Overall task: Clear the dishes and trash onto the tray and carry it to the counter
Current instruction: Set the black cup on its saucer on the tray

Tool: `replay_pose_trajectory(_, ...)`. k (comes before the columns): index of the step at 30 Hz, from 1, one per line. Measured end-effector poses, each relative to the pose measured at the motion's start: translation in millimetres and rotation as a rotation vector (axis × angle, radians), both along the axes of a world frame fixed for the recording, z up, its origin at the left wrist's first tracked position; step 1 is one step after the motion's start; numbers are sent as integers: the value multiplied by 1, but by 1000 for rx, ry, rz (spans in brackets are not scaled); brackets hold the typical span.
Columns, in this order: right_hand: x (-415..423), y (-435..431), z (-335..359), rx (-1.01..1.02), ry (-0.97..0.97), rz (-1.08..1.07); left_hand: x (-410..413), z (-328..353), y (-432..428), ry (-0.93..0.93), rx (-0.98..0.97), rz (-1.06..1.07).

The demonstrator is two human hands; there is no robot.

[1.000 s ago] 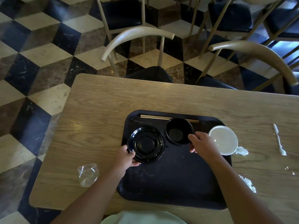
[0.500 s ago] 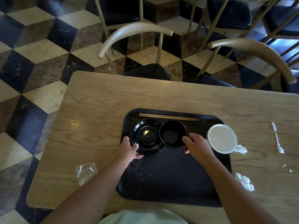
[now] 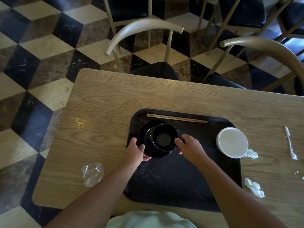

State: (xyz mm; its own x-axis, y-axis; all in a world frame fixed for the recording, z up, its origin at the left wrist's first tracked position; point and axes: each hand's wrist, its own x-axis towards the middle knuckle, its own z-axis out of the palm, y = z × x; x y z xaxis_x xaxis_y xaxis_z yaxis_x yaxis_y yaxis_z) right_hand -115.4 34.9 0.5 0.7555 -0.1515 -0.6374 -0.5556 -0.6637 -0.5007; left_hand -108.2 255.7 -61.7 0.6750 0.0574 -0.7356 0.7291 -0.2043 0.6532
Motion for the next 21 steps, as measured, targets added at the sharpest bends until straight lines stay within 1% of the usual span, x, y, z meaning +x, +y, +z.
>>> replay_pose_trajectory(4, 4, 6, -4, 0, -11, 42, 1, 3, 3, -13, -30, -53)
replay_pose_trajectory(8, 10, 12, -6, 50, 18, 71, 2, 4, 5, -3, -76, -62)
replay_pose_trajectory(15, 17, 19, -6, 87, 25, 56, 2, 3, 4, 29, -90, -5)
replay_pose_trajectory(21, 20, 16, -6, 100, 68, 93, 4, 9, 3, 8, -58, 15)
